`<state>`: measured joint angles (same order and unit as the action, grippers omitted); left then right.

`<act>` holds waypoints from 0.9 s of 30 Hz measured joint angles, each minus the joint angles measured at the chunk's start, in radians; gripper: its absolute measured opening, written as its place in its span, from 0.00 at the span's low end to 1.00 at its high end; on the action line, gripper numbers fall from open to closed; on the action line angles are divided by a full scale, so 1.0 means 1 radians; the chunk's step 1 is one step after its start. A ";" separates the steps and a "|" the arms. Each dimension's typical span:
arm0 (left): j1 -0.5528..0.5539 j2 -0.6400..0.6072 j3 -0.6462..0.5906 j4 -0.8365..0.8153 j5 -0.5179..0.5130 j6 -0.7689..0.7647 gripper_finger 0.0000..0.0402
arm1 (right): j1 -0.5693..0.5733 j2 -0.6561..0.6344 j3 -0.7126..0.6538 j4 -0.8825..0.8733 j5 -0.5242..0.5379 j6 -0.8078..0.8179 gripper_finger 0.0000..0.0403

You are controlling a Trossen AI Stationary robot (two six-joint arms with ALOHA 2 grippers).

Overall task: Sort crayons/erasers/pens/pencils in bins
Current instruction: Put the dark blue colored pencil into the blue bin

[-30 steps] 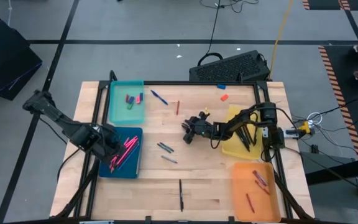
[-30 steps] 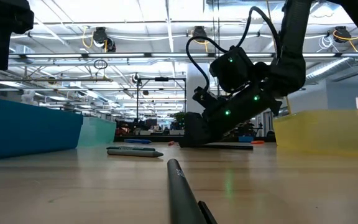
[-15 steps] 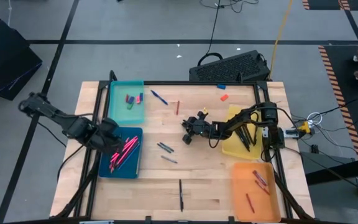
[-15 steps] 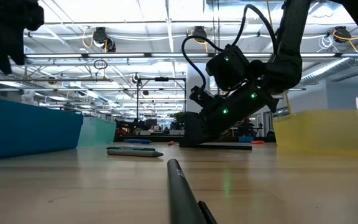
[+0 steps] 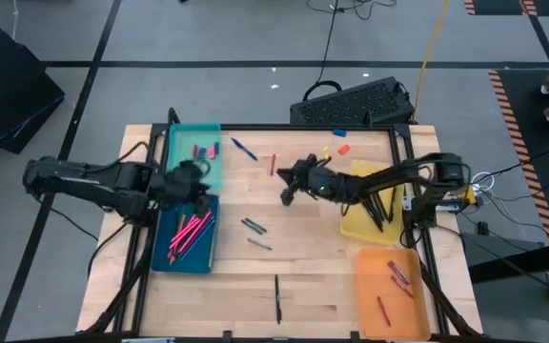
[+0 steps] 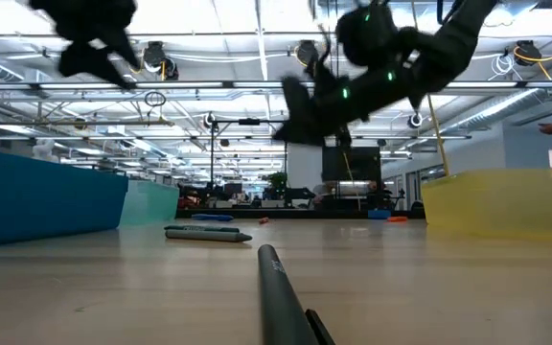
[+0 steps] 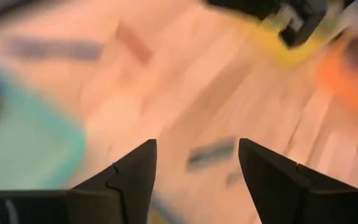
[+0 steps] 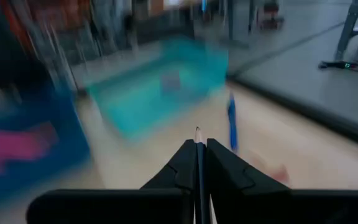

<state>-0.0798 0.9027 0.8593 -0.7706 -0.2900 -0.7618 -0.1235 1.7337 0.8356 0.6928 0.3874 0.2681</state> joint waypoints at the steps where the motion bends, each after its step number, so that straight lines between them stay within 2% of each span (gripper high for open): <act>1: 0.025 0.009 0.000 0.071 0.000 0.059 0.57 | -0.006 -0.028 0.001 0.031 -0.001 0.044 0.05; 5: 0.129 0.062 0.000 0.365 0.067 0.266 0.57 | -0.034 -0.112 0.004 0.237 -0.001 0.202 0.05; 9: 0.244 0.163 0.002 0.647 0.220 0.374 0.57 | -0.075 -0.132 0.004 0.475 -0.080 0.317 0.05; 11: 0.291 0.230 0.002 0.809 0.324 0.389 0.57 | -0.093 -0.132 0.004 0.561 -0.107 0.382 0.05; 14: 0.331 0.334 0.001 1.049 0.477 0.378 0.57 | -0.106 -0.132 0.004 0.588 -0.122 0.428 0.05; 17: 0.344 0.428 0.001 1.231 0.524 0.345 0.57 | -0.107 -0.131 0.004 0.612 -0.132 0.431 0.05; 23: 0.363 0.554 0.001 1.380 0.534 0.239 0.57 | -0.104 -0.132 0.004 0.649 -0.135 0.429 0.05; 27: 0.363 0.598 0.012 1.433 0.592 0.224 0.57 | -0.106 -0.132 0.004 0.649 -0.184 0.419 0.05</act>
<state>0.2829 1.5010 0.8714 0.6627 0.3018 -0.5377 -0.2295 1.6017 0.8398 1.3420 0.2039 0.6870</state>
